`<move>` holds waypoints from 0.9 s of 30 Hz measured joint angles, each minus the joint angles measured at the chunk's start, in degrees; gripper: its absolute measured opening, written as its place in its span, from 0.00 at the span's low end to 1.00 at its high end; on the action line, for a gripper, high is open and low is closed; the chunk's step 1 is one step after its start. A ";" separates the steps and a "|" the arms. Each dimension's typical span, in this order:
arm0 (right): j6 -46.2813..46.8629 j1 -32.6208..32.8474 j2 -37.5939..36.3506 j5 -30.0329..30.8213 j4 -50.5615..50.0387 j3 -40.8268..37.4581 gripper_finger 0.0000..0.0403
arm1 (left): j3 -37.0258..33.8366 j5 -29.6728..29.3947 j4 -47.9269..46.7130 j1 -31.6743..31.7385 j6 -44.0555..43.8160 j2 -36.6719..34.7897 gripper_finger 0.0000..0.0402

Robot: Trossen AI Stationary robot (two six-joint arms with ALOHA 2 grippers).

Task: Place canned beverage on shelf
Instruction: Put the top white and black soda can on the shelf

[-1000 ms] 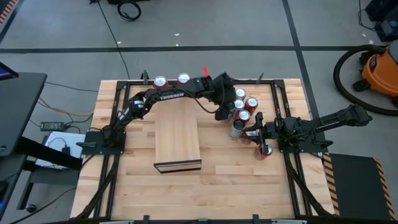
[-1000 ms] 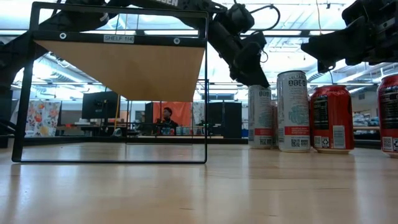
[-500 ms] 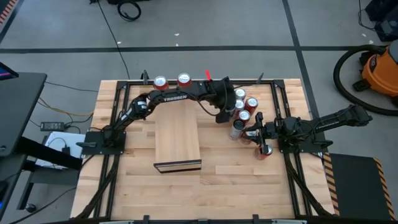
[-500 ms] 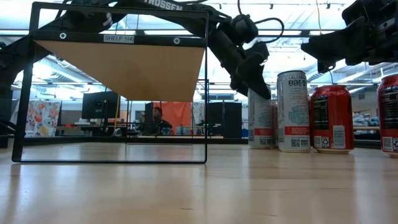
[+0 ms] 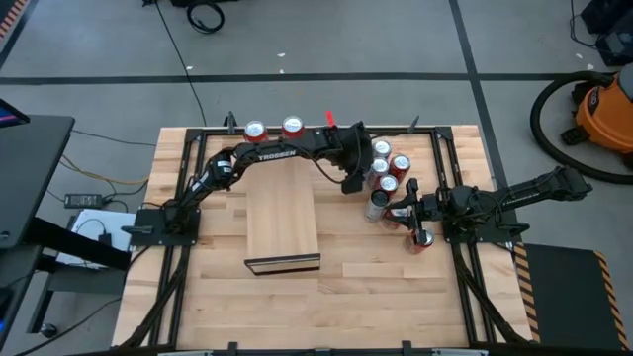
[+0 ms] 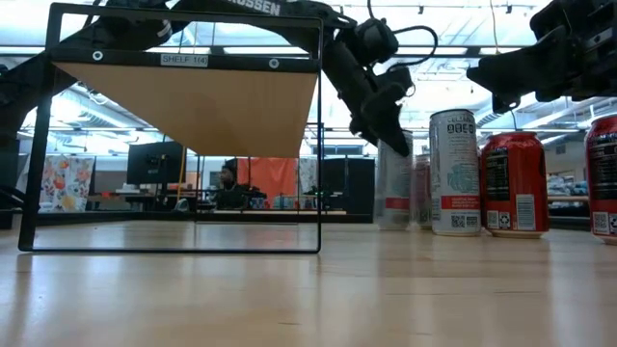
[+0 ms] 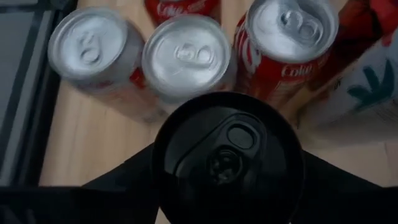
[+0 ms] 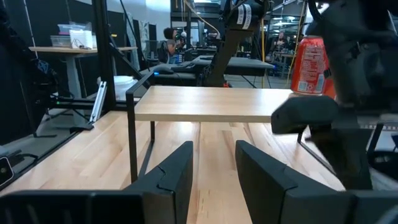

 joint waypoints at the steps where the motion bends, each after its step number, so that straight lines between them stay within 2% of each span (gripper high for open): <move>1: 0.00 0.00 0.02 0.00 -0.05 0.00 0.32 | 0.00 -0.32 0.20 0.00 0.18 -0.70 0.63; 7: 0.00 -0.02 0.02 0.00 -0.17 0.00 0.32 | 0.36 -2.72 0.24 -0.22 0.19 -6.51 0.64; 12: 0.00 0.00 0.00 0.00 -0.26 0.00 0.32 | 0.26 -4.26 -4.35 -0.61 -0.77 -11.33 0.64; 20: 0.00 -0.02 0.01 0.00 -0.54 0.00 0.32 | 0.26 -5.68 -14.10 -1.47 -7.35 -19.57 0.64; 27: 0.20 -0.02 0.01 -0.02 -0.57 0.00 0.32 | 0.24 -12.56 -23.24 -3.38 -15.32 -25.04 0.64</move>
